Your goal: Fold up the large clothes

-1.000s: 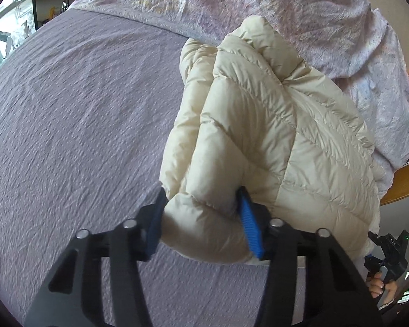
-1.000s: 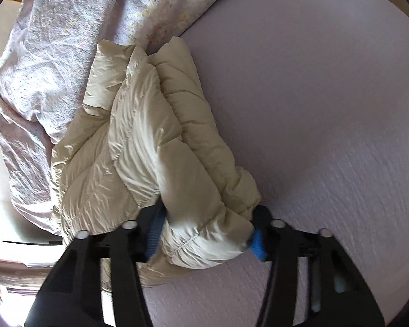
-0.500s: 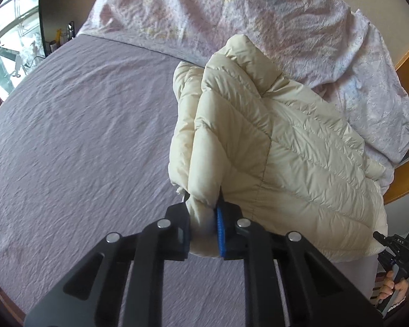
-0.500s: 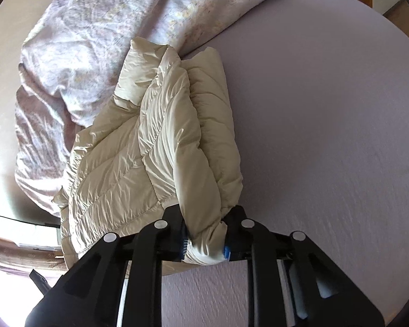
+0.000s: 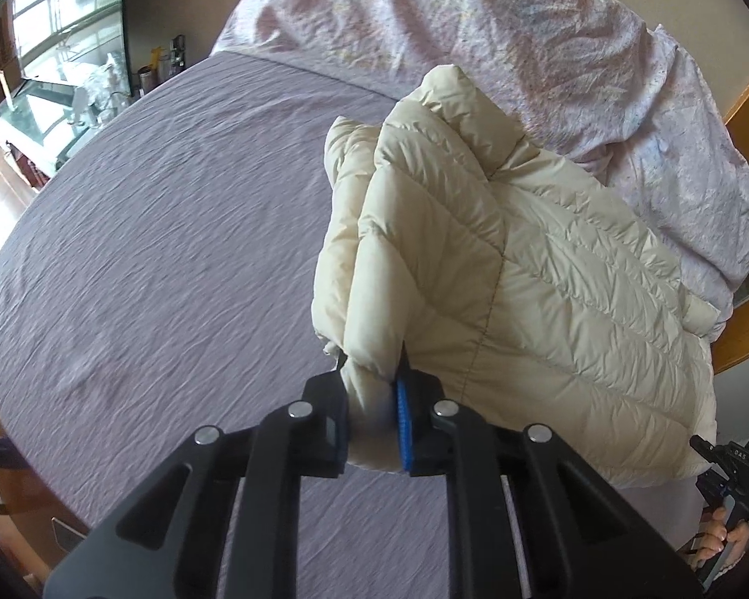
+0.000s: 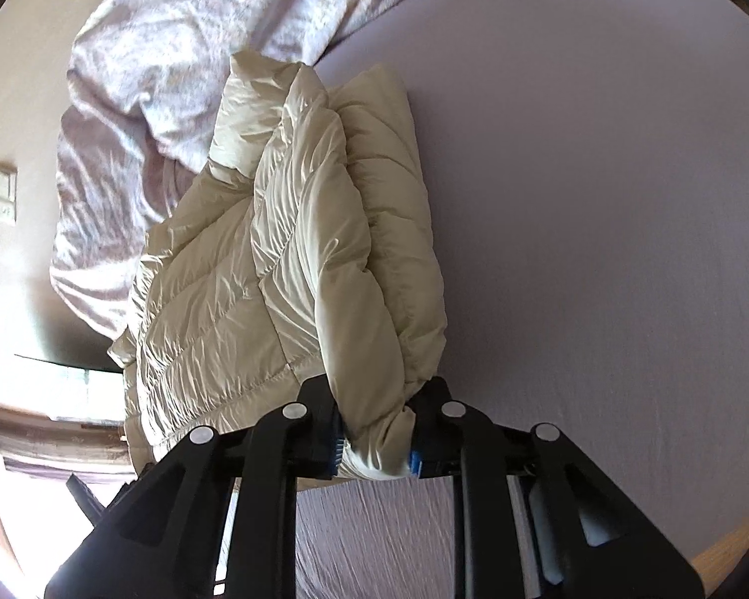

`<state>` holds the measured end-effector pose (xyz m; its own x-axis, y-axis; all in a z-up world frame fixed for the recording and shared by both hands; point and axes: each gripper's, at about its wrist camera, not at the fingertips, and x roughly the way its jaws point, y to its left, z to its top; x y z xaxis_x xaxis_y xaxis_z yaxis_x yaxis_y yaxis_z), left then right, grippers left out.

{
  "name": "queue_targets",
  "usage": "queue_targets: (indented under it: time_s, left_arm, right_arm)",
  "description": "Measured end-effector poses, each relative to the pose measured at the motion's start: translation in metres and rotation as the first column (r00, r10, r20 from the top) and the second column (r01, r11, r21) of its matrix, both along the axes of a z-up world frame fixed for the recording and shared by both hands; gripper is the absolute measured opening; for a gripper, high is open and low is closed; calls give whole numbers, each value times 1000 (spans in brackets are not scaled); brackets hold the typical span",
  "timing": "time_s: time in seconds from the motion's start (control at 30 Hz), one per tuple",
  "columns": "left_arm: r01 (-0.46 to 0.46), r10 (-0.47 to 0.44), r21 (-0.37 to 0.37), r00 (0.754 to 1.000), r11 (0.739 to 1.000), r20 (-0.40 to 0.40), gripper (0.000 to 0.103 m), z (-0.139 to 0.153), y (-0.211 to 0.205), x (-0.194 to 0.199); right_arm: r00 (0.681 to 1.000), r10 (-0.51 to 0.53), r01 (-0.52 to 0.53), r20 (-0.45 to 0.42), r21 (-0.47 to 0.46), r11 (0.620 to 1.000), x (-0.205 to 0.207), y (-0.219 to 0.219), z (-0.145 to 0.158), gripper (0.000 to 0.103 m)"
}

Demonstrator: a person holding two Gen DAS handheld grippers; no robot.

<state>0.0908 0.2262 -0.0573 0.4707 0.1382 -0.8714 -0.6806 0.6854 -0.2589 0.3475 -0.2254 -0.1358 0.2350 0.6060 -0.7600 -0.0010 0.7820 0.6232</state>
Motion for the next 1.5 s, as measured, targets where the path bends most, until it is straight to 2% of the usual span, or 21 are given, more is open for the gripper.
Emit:
queue_targets:
  time_s: [0.43, 0.53, 0.6, 0.67, 0.73, 0.87, 1.0, 1.1, 1.23, 1.37, 1.5]
  left_arm:
    - [-33, 34, 8, 999, 999, -20, 15, 3, -6, -35]
    - [-41, 41, 2, 999, 999, -28, 19, 1, -6, -37]
    - [-50, 50, -3, 998, 999, -37, 25, 1, -4, -37]
    - [-54, 54, 0, 998, 999, -42, 30, 2, -2, -37]
    - [-50, 50, 6, 998, 999, -46, 40, 3, -2, -38]
    - [-48, 48, 1, 998, 999, -51, 55, 2, -1, -41]
    - [-48, 47, -2, 997, 999, -55, 64, 0, 1, -42]
    - [-44, 43, -2, 998, 999, -55, 69, -1, 0, -42]
    - [-43, 43, -10, 998, 999, -52, 73, -3, 2, -40]
    - [-50, 49, -21, 997, 999, -56, 74, -6, 4, -39]
    - [-56, 54, -25, 996, 998, -64, 76, -8, 8, -37]
  right_arm:
    - [998, 58, -58, 3, -27, 998, -22, 13, 3, 19]
    - [998, 67, -65, 19, -55, 996, -22, 16, 6, 24]
    - [998, 57, -53, 37, -101, 993, -20, 18, 13, 35]
    - [997, 41, -31, 65, -148, 988, -19, 14, 19, 50]
    - [993, 14, 9, 114, -195, 981, -17, 13, 30, 56]
    - [977, 8, 50, 214, -265, 963, -9, 25, 56, 57]
    - [956, 77, 12, 284, -300, 954, -5, 59, 75, 57]
    - [929, 174, -64, 326, -322, 945, -7, 102, 85, 56]
    - [882, 317, -197, 349, -337, 921, -18, 154, 82, 56]
    - [828, 427, -300, 364, -357, 885, -40, 200, 75, 45]
    - [780, 504, -361, 370, -391, 847, -57, 238, 66, 42]
